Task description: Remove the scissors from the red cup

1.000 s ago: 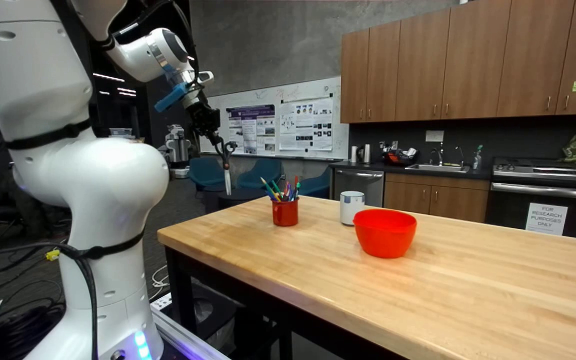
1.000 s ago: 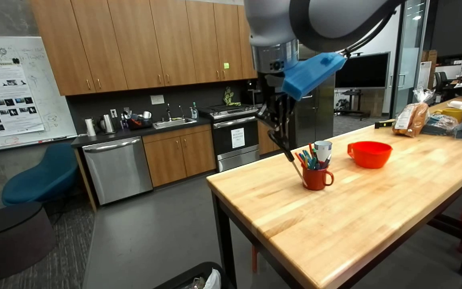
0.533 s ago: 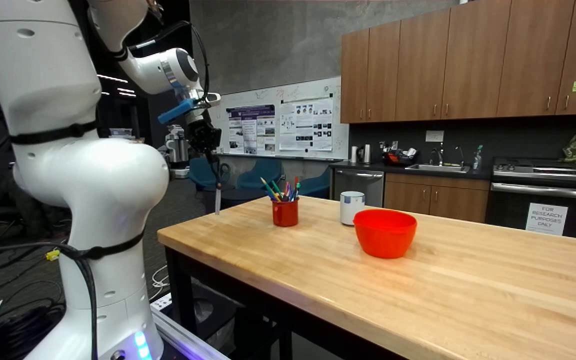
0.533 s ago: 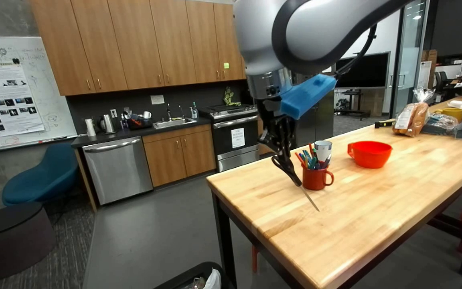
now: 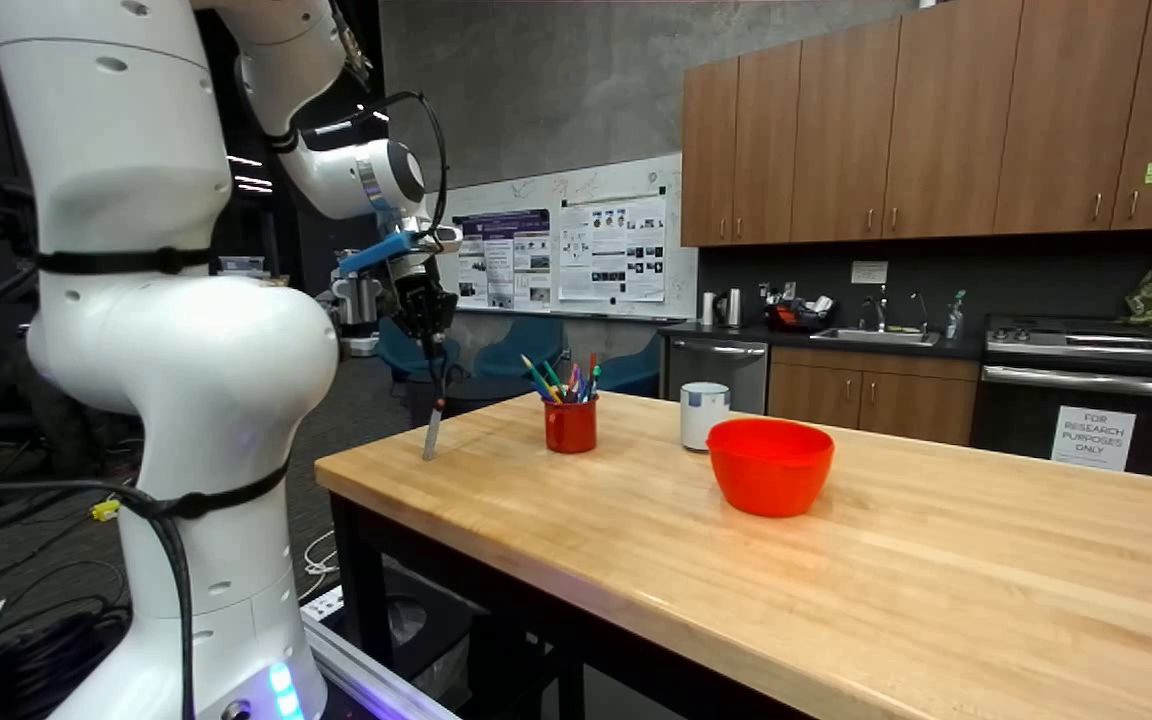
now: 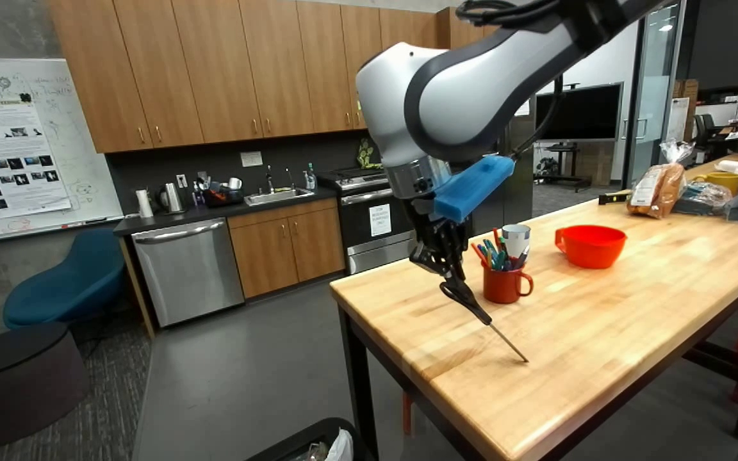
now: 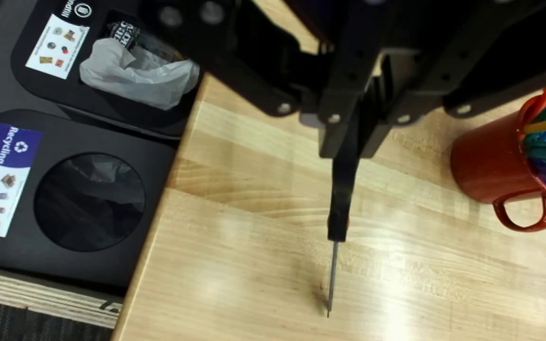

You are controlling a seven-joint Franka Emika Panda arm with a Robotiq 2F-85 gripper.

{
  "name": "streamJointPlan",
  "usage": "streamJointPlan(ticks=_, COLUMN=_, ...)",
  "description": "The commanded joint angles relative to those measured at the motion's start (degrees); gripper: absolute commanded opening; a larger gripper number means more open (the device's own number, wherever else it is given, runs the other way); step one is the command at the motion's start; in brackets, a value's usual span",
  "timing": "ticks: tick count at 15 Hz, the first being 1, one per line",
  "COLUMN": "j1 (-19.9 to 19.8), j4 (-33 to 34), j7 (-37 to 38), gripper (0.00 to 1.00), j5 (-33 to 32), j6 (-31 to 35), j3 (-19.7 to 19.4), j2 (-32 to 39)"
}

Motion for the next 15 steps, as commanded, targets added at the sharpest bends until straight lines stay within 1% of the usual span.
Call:
streamJointPlan(ticks=1, j1=0.4, j4=6.2, j7=-0.8, gripper=0.03, j5=-0.6, j6=-3.8, j3=-1.4, j2=6.4)
streamJointPlan(ticks=5, j1=0.9, j4=10.8, j7=-0.5, gripper=0.03, j5=-1.4, j6=-6.2, j3=-3.0, j2=10.9)
streamJointPlan(ticks=10, j1=1.3, j4=14.6, j7=-0.4, gripper=0.03, j5=-2.8, j6=-7.3, j3=-5.0, j2=14.4)
streamJointPlan(ticks=11, j1=1.3, j4=14.9, j7=-0.5, gripper=0.09, j5=-3.2, j6=-7.2, j3=-5.4, j2=14.6)
streamJointPlan(ticks=12, j1=1.3, j4=15.2, j7=-0.6, gripper=0.08, j5=-3.5, j6=-7.1, j3=-5.7, j2=14.9)
streamJointPlan(ticks=13, j1=1.3, j4=15.3, j7=-0.6, gripper=0.15, j5=-3.8, j6=-7.1, j3=-6.0, j2=15.1)
streamJointPlan(ticks=14, j1=1.4, j4=15.4, j7=-0.5, gripper=0.39, j5=-4.0, j6=-7.1, j3=-6.2, j2=15.2)
streamJointPlan(ticks=15, j1=1.4, j4=15.3, j7=-0.4, gripper=0.40, j5=-4.5, j6=-6.9, j3=-6.5, j2=15.2)
